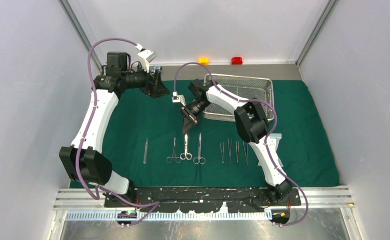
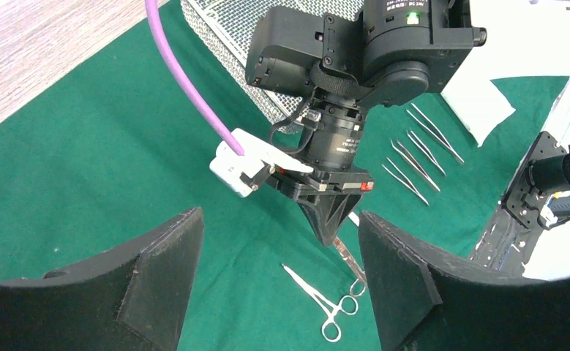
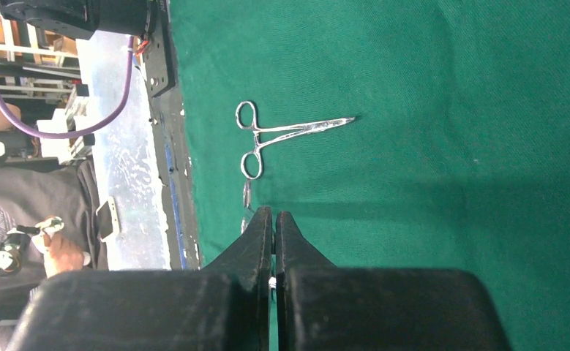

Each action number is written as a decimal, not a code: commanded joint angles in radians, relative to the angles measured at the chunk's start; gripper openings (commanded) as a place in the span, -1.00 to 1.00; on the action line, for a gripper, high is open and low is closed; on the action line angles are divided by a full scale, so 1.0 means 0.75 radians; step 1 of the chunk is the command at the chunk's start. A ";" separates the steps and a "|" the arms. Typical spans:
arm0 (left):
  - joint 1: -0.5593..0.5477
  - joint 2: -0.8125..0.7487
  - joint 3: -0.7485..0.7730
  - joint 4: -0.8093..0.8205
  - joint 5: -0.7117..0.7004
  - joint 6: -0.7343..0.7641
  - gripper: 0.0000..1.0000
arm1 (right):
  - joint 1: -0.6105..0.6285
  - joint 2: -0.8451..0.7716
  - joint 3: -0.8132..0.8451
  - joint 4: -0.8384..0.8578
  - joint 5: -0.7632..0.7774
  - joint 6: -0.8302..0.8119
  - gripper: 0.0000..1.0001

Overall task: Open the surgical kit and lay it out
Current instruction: Place the medical item in the surgical kit.

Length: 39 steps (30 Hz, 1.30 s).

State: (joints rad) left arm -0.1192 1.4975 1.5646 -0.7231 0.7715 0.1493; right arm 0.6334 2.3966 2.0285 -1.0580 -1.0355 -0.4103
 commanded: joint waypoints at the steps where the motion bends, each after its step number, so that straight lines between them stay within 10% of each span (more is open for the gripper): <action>1: 0.003 -0.022 0.018 0.078 0.036 -0.035 0.59 | 0.016 0.003 -0.012 0.040 -0.038 0.004 -0.99; 39: 0.002 0.010 0.007 0.113 0.106 -0.087 0.62 | 0.017 0.009 -0.123 0.168 -0.021 0.012 -0.98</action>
State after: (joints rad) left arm -0.1192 1.5036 1.5646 -0.6769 0.8169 0.0898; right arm 0.6399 2.4023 1.9453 -0.9874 -1.0500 -0.3939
